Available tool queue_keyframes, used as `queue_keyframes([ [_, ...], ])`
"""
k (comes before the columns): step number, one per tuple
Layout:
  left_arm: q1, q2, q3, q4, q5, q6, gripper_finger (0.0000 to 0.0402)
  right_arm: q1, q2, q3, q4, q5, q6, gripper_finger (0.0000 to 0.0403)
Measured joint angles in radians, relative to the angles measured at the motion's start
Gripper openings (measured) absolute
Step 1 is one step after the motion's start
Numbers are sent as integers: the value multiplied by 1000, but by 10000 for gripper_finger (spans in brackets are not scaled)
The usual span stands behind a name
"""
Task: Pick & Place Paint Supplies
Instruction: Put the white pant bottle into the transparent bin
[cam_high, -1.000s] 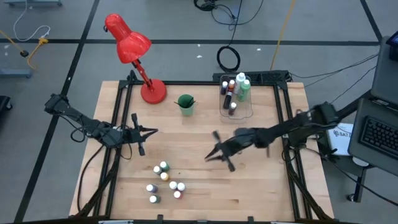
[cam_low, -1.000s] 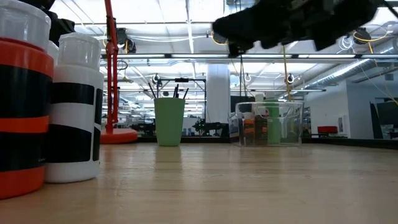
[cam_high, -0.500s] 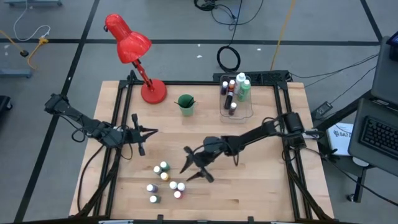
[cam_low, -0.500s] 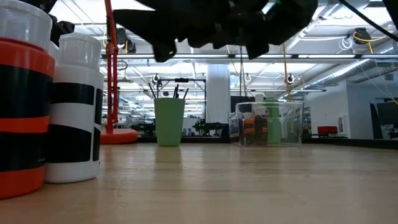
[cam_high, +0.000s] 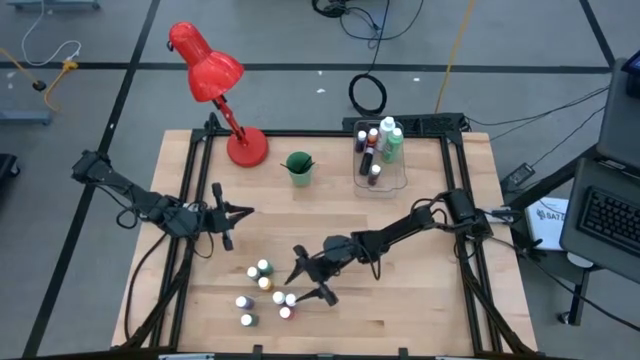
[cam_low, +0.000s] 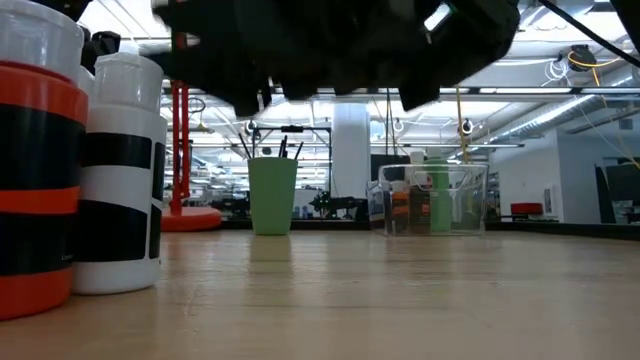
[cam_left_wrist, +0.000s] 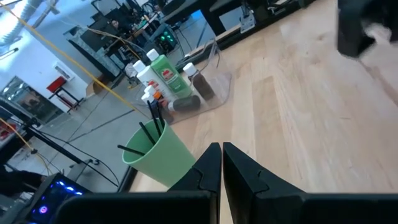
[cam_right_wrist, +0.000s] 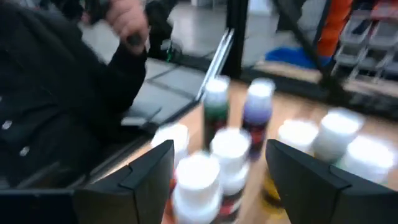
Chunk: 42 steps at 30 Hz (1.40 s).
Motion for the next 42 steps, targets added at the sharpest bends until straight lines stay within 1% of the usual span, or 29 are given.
queue_keyframes([
  [3,0,0,0,14,1,22,19,12,12,-4,-17,-14,20,247],
  [7,0,0,0,23,3,48,19,20,45,-1,39,-6,40,243],
  [11,0,0,0,25,28,74,19,16,90,4,80,-7,61,245],
  [17,0,0,0,37,55,91,19,14,113,5,135,-8,78,246],
  [24,0,0,0,40,60,87,19,15,115,5,148,-12,78,236],
  [42,0,0,0,38,61,86,19,24,115,5,136,-13,48,235],
])
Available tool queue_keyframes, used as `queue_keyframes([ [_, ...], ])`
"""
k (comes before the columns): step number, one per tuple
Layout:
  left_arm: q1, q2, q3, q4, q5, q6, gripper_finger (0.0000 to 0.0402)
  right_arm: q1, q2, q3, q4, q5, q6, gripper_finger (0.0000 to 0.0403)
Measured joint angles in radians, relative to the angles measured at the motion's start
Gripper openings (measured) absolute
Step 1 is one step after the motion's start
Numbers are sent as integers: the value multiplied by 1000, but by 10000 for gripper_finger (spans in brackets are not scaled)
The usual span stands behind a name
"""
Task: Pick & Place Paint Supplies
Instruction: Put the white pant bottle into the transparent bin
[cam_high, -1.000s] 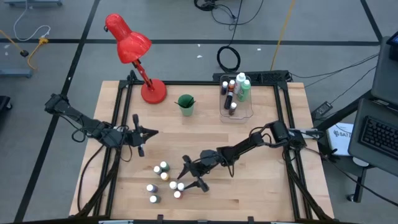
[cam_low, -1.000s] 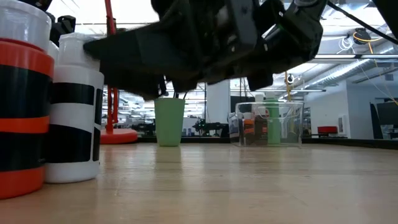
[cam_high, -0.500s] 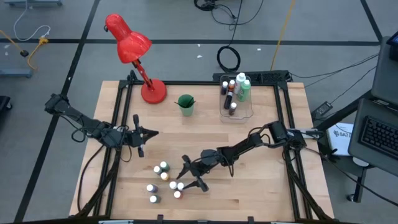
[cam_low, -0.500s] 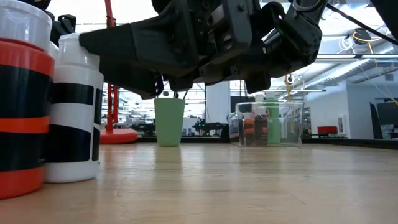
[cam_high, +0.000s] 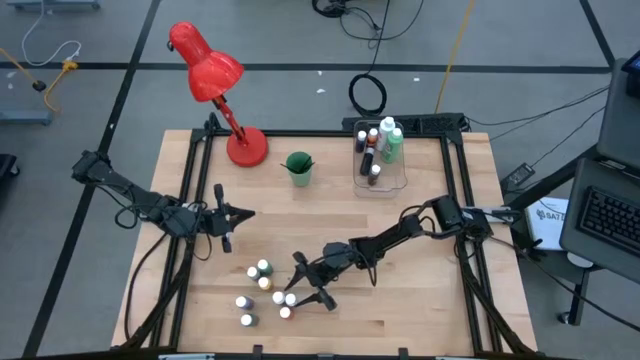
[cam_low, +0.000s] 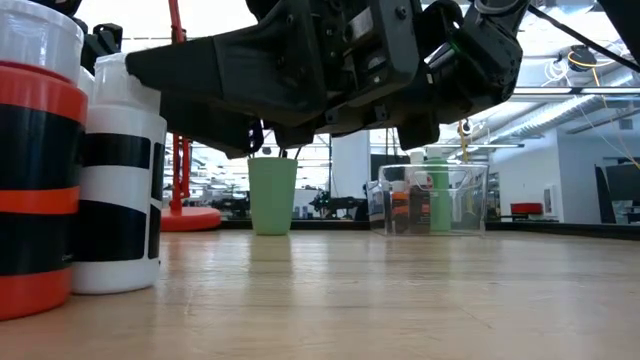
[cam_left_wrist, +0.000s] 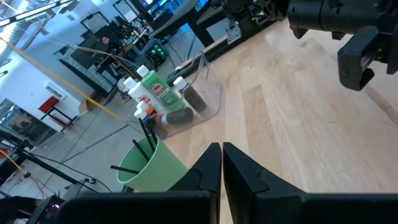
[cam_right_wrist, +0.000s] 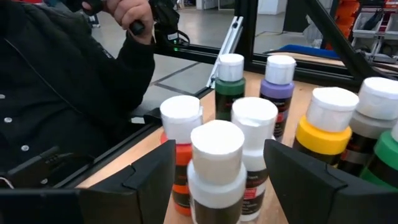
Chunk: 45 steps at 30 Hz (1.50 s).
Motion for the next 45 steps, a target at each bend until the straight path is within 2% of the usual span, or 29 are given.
queue_keyframes([
  [3,0,0,0,0,2,0,19,0,0,0,3,6,2,235],
  [6,0,0,0,-1,26,0,19,5,0,0,12,57,-3,235],
  [14,0,0,0,-1,45,9,19,14,0,0,11,52,-30,234],
  [30,0,0,0,-1,45,11,19,14,0,0,13,28,-61,113],
  [33,0,0,0,-1,45,11,19,14,0,-1,15,28,-61,103],
  [38,0,0,0,-1,45,2,19,14,-3,-1,31,47,-75,109],
  [42,0,0,0,-1,45,-2,19,17,-106,-3,-69,77,-87,105],
  [45,0,0,0,-2,45,-7,19,19,-258,-1,-269,157,-145,103],
])
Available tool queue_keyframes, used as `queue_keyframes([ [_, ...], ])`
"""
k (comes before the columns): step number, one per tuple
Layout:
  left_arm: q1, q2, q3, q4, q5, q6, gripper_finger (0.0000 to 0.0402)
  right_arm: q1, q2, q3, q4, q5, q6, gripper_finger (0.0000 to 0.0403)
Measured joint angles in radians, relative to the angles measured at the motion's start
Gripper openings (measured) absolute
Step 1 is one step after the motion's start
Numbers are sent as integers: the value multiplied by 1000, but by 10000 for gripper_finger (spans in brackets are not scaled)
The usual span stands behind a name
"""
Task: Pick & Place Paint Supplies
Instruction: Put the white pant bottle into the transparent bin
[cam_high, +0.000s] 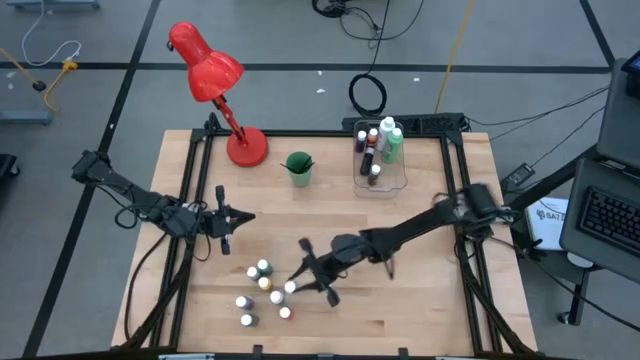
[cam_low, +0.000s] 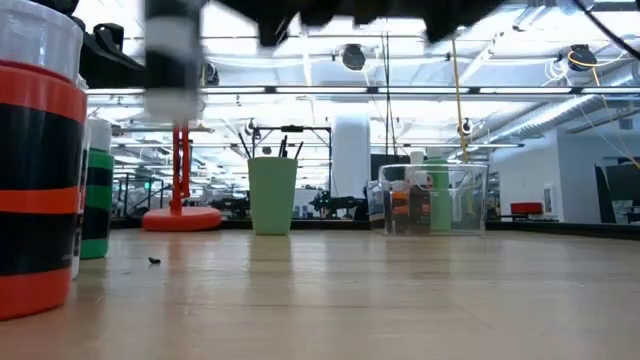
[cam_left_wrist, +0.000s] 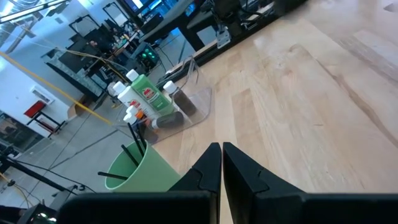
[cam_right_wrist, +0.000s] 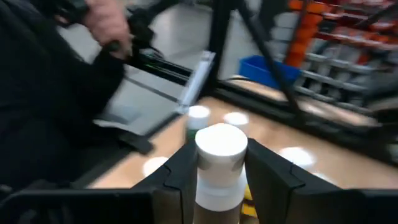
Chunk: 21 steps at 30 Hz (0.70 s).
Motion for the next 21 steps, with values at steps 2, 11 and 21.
queue_keyframes([
  [2,0,0,0,-1,0,0,19,16,-98,0,-124,101,-66,104],
  [11,0,0,0,-9,0,5,19,25,-557,1,-613,637,-209,105],
  [21,0,0,0,-17,0,-80,19,-208,-970,-266,-726,544,-198,102],
])
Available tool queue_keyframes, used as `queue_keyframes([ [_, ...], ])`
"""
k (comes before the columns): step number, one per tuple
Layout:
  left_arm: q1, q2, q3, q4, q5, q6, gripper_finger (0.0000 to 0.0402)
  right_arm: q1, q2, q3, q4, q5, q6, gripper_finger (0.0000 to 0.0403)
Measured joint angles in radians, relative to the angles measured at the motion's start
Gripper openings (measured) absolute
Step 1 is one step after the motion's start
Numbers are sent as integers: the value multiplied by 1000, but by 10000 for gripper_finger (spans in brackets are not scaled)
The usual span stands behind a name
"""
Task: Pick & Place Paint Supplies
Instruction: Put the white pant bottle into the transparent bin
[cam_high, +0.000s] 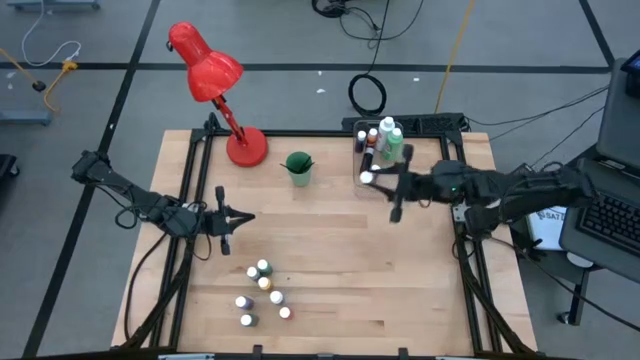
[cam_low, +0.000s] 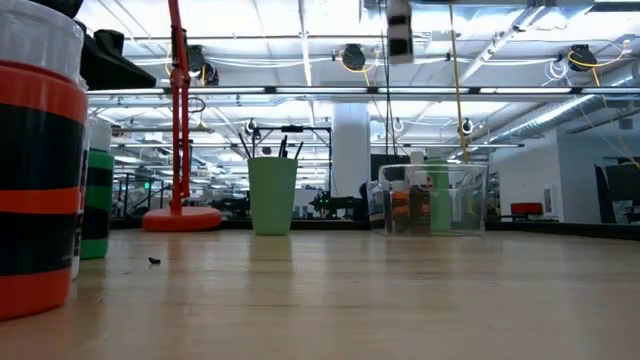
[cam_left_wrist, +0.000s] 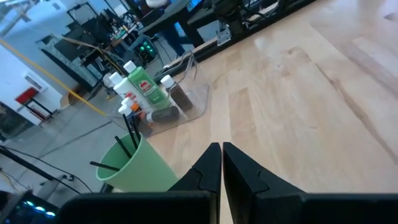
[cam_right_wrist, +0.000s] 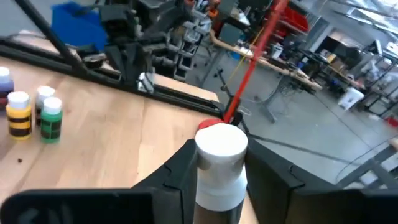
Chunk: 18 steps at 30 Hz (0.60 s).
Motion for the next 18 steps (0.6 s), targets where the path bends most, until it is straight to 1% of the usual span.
queue_keyframes([
  [3,0,0,0,1,0,-27,19,-123,-109,-184,101,-21,30,102],
  [5,0,0,0,1,0,-39,19,-213,-152,-325,208,-33,32,103],
  [6,0,0,0,2,0,-49,19,-256,-161,-394,275,-64,36,103],
  [9,0,0,0,2,0,-84,19,-372,-163,-583,512,-214,64,104],
  [10,0,0,0,2,0,-90,19,-405,-163,-632,592,-237,69,103],
  [12,0,0,0,1,0,-108,19,-454,-160,-716,732,-221,71,102],
  [14,0,0,0,1,0,-116,19,-488,-159,-780,824,-226,77,103],
  [16,0,0,0,1,0,-123,19,-512,-161,-806,885,-234,93,103],
  [18,0,0,0,1,0,-123,19,-531,-162,-809,884,-228,105,103],
])
